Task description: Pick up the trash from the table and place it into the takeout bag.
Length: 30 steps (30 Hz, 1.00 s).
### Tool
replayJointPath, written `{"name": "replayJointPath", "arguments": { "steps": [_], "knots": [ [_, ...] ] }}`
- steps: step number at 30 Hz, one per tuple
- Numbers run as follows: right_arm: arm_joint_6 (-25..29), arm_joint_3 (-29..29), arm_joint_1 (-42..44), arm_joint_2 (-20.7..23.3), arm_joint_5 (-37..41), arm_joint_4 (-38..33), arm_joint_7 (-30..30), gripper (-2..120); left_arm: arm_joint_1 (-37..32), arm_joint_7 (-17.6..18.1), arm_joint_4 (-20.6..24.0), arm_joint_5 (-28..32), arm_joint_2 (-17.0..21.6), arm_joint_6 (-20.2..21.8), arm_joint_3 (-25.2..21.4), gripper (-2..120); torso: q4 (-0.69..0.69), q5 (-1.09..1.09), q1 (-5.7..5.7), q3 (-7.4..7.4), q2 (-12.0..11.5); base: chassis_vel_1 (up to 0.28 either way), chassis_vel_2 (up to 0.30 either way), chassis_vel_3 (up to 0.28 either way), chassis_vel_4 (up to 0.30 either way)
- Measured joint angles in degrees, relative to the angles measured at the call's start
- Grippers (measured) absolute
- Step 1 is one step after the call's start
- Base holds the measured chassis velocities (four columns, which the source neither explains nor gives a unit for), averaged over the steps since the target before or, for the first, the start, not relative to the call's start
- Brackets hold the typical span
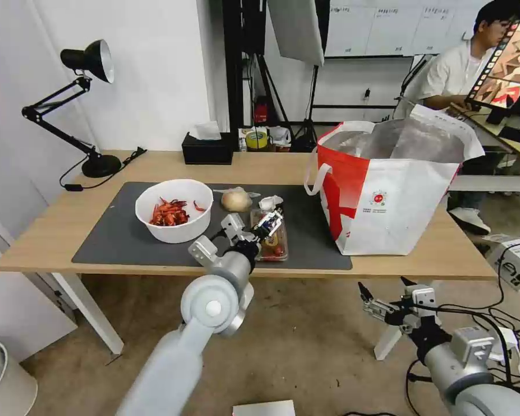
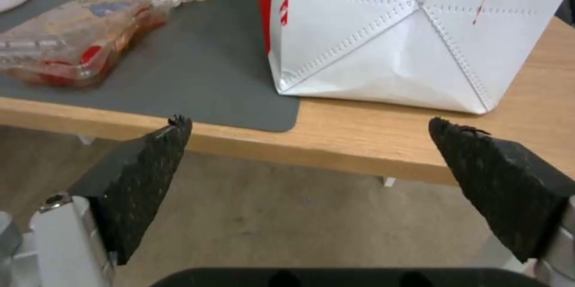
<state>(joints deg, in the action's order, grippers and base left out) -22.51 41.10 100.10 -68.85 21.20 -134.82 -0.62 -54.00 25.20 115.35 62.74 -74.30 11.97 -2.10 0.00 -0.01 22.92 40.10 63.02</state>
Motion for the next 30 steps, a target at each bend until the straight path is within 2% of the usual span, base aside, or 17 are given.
{"name": "replayJointPath", "arguments": {
  "steps": [1,2,3,4,6,7,9,10,12,14,15,18,21,23,25,27,30],
  "knots": [
    [0.0,0.0,0.0,0.0,0.0,0.0,0.0,100,0.0,0.0,0.0,0.0,0.0,0.0,0.0,98,0.00,0.00,0.00,0.00,0.0,0.000,0.000,0.000,0.000],
    [0.0,0.0,-0.1,0.0,0.1,0.0,0.0,100,0.1,-1.7,-0.3,-2.4,1.0,0.1,0.3,93,0.00,0.01,0.00,0.00,0.0,0.000,0.000,0.000,0.000],
    [0.2,-0.1,-0.5,0.3,1.7,-0.2,0.2,100,0.2,-8.3,-1.3,-11.1,4.7,0.1,1.1,83,0.01,0.00,0.00,0.00,0.0,0.000,0.000,0.000,0.000],
    [0.2,-0.1,-0.5,0.3,1.7,-0.2,0.2,100,0.2,-8.3,-1.3,-11.1,4.7,0.1,1.1,83,0.01,0.00,0.00,0.00,0.0,0.000,0.000,0.000,0.000],
    [0.2,0.2,-0.9,0.8,2.5,-0.5,0.2,100,-0.5,-16.5,-2.7,-20.9,7.2,-0.1,0.9,72,0.01,0.00,0.00,0.00,0.0,0.000,0.000,0.000,0.000],
    [0.2,0.2,-0.9,0.8,2.5,-0.5,0.2,100,-0.5,-16.5,-2.7,-20.9,7.2,-0.1,0.9,72,0.01,0.00,0.00,0.00,0.0,0.000,0.000,0.000,0.000],
    [0.1,0.6,-1.0,1.5,3.1,-0.9,0.2,100,-1.2,-21.4,-4.3,-28.6,8.1,-1.0,0.3,64,0.01,0.00,0.00,0.00,0.0,0.000,0.000,0.000,0.000],
    [0.1,0.6,-1.0,1.5,3.1,-0.9,0.2,100,-1.2,-21.4,-4.3,-28.6,8.1,-1.0,0.3,64,0.01,0.00,0.00,0.00,0.0,0.000,0.000,0.000,0.000],
    [0.1,0.8,-1.3,2.0,3.8,-1.1,0.2,100,-1.6,-24.8,-5.9,-34.9,8.7,-1.8,0.2,52,0.01,0.00,0.00,0.00,0.0,0.000,0.000,0.000,0.000],
    [0.0,0.8,-1.4,2.1,3.9,-1.1,0.2,100,-1.6,-25.6,-6.4,-36.3,9.0,-1.9,0.3,49,0.01,0.00,0.00,0.00,0.0,0.000,0.000,0.000,0.000],
    [-0.1,0.8,-1.6,2.3,4.2,-1.1,0.3,100,-1.5,-26.7,-7.3,-37.4,9.6,-1.9,0.9,41,0.01,0.01,0.00,0.00,0.0,0.000,0.000,0.000,0.000],
    [-0.2,0.8,-1.8,2.5,4.5,-1.1,0.4,100,-1.3,-27.5,-8.1,-36.6,10.3,-1.7,1.4,33,0.01,0.00,0.00,0.00,0.0,0.000,0.000,0.000,0.000],
    [-0.3,0.6,-2.1,2.9,5.2,-1.1,0.6,100,-0.7,-28.0,-9.8,-34.1,11.2,-1.2,1.8,19,0.00,0.00,0.00,0.00,0.0,0.000,0.000,0.000,0.000],
    [-0.3,0.6,-2.2,3.0,5.3,-1.1,0.6,100,-0.6,-28.0,-10.1,-33.9,11.3,-1.2,1.9,15,0.00,0.00,0.00,0.00,0.0,0.000,0.000,0.000,0.000],
    [-0.4,0.7,-2.4,3.3,5.9,-1.1,0.7,100,-0.6,-27.9,-10.2,-33.7,11.5,-1.2,1.9,5,0.01,0.00,0.00,0.00,0.0,0.000,0.000,0.000,0.000],
    [-0.4,0.9,-2.5,3.6,6.3,-1.1,0.8,100,-0.8,-27.8,-10.1,-33.7,11.6,-1.2,2.0,0,0.00,0.00,0.00,0.00,0.0,0.000,0.000,0.000,0.000],
    [-0.4,1.0,-2.8,4.2,6.7,-1.1,1.0,100,-1.1,-27.7,-10.0,-34.1,11.8,-1.2,2.2,0,0.00,0.00,0.00,0.00,0.0,0.000,0.000,0.000,0.000]
  ]
}}
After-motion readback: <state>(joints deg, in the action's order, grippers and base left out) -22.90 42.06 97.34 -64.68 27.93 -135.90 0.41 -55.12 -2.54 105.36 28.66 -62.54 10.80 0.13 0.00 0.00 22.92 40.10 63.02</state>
